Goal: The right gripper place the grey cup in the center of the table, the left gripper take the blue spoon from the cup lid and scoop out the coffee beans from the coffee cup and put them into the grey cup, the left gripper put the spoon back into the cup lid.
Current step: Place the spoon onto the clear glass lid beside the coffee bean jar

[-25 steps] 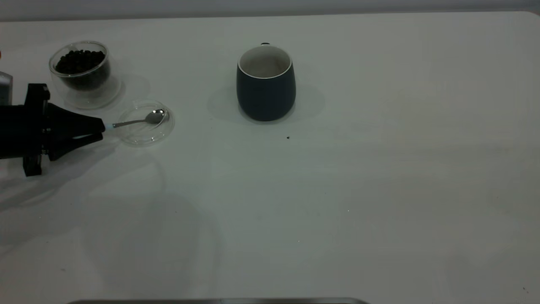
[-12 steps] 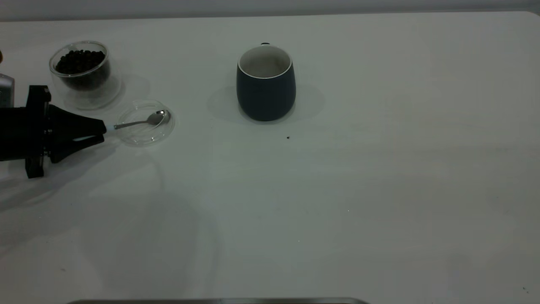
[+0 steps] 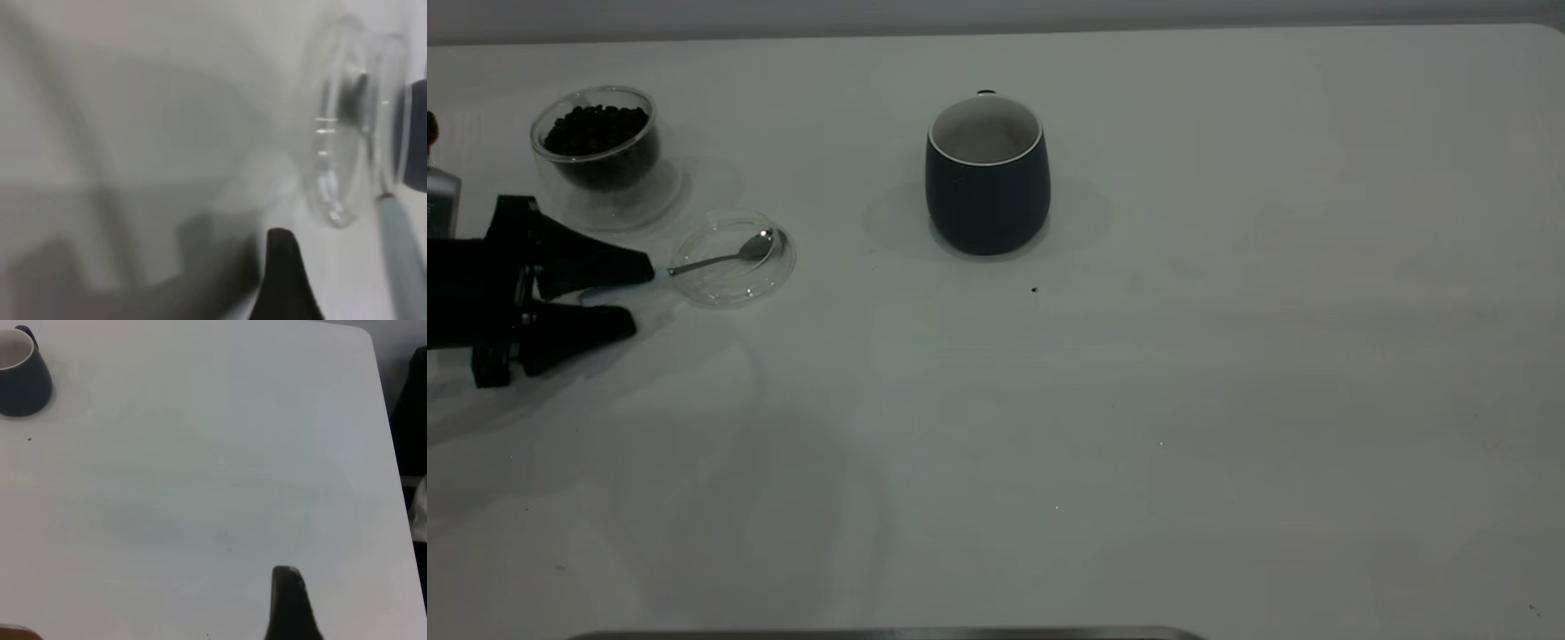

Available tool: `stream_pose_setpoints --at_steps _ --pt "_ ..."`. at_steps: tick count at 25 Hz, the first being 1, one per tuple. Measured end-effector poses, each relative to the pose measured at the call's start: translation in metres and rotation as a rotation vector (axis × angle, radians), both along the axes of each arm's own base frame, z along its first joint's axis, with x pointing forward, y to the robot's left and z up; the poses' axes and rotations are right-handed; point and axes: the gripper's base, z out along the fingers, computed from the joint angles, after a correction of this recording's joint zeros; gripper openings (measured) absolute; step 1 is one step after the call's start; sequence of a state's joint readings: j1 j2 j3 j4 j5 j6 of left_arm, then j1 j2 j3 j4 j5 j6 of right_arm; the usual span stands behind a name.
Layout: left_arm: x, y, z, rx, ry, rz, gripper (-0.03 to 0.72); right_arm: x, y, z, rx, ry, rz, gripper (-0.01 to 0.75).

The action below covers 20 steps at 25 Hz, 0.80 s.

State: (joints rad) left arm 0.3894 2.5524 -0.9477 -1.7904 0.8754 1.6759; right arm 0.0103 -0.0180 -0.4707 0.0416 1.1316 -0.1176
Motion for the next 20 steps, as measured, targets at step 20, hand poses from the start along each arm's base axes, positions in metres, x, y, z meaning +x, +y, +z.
stream_pose_setpoints --at_steps 20 --pt "0.011 0.050 0.084 0.014 -0.127 0.035 0.593 0.000 0.000 0.000 -0.001 0.000 0.000 0.462"
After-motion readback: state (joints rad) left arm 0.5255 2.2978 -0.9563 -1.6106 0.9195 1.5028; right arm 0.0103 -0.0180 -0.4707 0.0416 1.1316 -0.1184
